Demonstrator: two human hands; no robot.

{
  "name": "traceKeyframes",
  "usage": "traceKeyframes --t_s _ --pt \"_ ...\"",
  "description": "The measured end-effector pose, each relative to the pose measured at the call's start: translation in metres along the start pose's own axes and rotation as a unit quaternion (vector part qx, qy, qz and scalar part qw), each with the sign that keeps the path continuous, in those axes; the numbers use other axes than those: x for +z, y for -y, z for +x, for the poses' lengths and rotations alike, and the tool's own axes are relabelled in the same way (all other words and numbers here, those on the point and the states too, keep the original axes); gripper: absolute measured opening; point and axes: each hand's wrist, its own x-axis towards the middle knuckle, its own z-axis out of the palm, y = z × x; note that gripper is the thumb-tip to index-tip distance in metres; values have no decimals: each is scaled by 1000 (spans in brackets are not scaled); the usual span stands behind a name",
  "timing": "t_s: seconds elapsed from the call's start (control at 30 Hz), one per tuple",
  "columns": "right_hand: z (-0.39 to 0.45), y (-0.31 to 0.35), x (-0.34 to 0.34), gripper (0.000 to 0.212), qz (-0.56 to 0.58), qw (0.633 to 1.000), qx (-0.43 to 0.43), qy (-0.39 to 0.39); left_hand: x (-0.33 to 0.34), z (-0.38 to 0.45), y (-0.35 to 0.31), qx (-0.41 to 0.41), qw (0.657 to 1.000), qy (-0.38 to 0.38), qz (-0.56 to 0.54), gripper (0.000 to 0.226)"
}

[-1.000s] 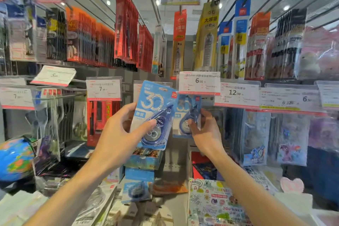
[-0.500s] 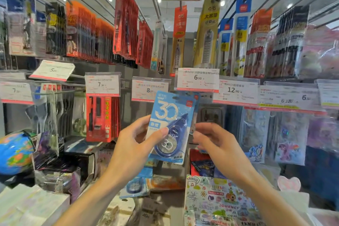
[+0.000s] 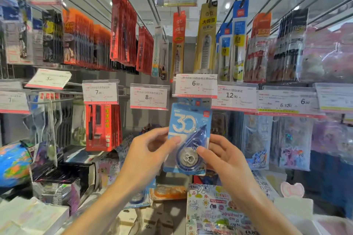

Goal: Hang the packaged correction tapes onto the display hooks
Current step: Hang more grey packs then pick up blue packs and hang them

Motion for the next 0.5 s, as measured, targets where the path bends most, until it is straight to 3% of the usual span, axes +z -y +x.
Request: traceKeyframes --t_s 0.13,0.33,0.5 --pt "-2 2 -14 38 3 1000 -21 -17 -10 18 -18 39 997 -49 49 20" --pt "-3 6 -21 41 -25 998 -48 -24 -15 47 -54 102 993 -43 49 38" --pt "1 12 -19 35 -41 997 -60 -15 -17 54 -62 137 989 -49 36 29"
